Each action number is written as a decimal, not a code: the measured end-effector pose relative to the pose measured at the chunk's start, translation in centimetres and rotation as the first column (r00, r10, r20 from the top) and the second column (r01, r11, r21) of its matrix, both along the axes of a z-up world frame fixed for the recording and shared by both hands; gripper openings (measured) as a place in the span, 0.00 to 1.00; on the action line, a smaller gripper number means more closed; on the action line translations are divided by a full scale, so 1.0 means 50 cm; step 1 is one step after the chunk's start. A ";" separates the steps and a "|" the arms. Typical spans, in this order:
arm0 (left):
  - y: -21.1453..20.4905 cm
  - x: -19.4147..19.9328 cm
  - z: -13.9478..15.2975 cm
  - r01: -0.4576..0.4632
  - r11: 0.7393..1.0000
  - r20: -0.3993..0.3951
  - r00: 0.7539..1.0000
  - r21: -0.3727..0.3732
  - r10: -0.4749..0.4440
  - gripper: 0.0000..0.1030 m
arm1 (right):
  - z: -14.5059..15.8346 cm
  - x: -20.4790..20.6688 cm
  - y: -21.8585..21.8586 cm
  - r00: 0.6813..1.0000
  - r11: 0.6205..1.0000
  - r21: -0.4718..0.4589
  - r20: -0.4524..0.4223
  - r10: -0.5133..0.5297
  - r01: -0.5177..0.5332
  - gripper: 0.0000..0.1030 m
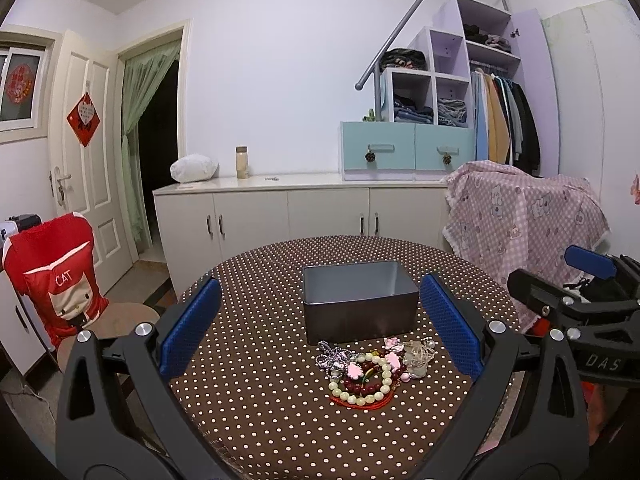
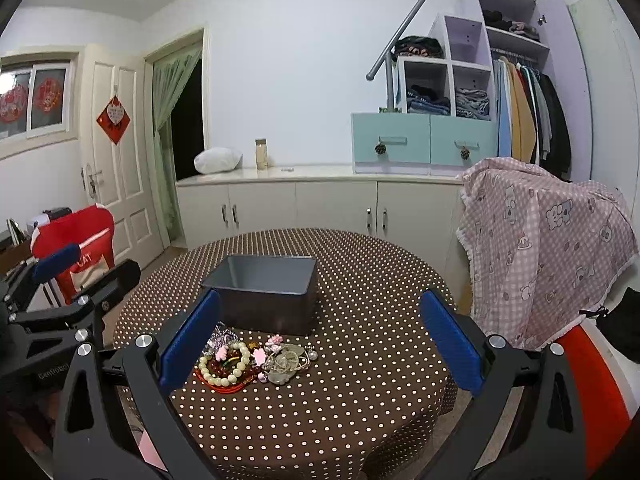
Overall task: Organize jewelry
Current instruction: 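Move both tools down toward the jewelry pile beside the tin box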
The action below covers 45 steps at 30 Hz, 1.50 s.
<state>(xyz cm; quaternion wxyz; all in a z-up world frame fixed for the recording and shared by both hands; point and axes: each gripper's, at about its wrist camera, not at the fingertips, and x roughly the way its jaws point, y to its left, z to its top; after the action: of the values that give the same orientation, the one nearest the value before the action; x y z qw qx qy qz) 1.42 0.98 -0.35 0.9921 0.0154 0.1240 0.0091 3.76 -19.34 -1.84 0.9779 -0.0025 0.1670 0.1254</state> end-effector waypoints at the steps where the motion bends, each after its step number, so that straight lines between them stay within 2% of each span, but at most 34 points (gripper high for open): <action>1: 0.003 0.005 -0.001 -0.001 1.000 -0.006 1.000 0.000 0.001 0.94 | -0.003 0.003 0.004 1.000 1.000 -0.007 -0.005 0.001 -0.001 0.93; 7: 0.023 0.045 -0.014 -0.006 1.000 -0.065 0.998 0.005 0.007 0.94 | -0.024 0.046 0.023 0.997 0.999 -0.033 -0.071 0.007 -0.009 0.93; 11: 0.045 0.078 -0.032 -0.005 1.000 -0.139 0.990 0.005 0.006 0.94 | -0.046 0.080 0.025 0.992 0.999 -0.039 -0.125 -0.007 0.002 0.93; 16: 0.079 0.119 -0.073 0.027 0.999 -0.271 0.962 -0.044 -0.038 0.94 | -0.075 0.114 0.018 0.983 1.000 -0.025 -0.180 -0.017 0.013 0.93; 20: 0.097 0.140 -0.112 0.035 0.997 -0.357 0.932 -0.065 -0.056 0.94 | -0.098 0.128 0.010 0.979 1.000 0.028 -0.202 0.011 -0.005 0.93; 27: 0.109 0.168 -0.175 0.087 0.984 -0.499 0.853 -0.154 -0.153 0.75 | -0.119 0.137 0.005 0.980 0.997 0.070 -0.200 0.004 0.010 0.93; 32: 0.085 0.189 -0.191 0.123 0.981 -0.543 0.819 -0.153 -0.188 0.60 | -0.133 0.142 0.005 0.974 0.994 0.105 -0.228 0.012 0.012 0.93; 35: 0.070 0.203 -0.207 0.146 0.977 -0.578 0.789 -0.153 -0.208 0.52 | -0.139 0.142 0.006 0.972 0.993 0.114 -0.233 0.015 0.012 0.93; 41: 0.048 0.213 -0.209 0.160 0.981 -0.590 0.784 -0.109 -0.194 0.52 | -0.161 0.146 0.013 0.965 0.990 0.137 -0.262 0.021 0.016 0.93; 42: 0.039 0.215 -0.211 0.158 0.985 -0.594 0.786 -0.076 -0.172 0.48 | -0.164 0.146 0.014 0.964 0.990 0.140 -0.265 0.025 0.013 0.93; 43: 0.035 0.216 -0.212 0.156 0.987 -0.594 0.789 -0.049 -0.154 0.37 | -0.166 0.147 0.016 0.963 0.990 0.143 -0.268 0.027 0.012 0.93; 45: 0.018 0.219 -0.211 0.173 0.985 -0.589 0.796 0.001 -0.140 0.27 | -0.171 0.149 0.023 0.961 0.990 0.138 -0.275 0.029 0.010 0.93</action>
<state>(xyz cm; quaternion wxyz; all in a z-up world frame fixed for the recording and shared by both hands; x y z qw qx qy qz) 12.35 1.85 -10.92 0.9019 0.0546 0.4220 -0.0747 11.19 -18.20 -10.39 0.9422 0.0820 0.2930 0.1405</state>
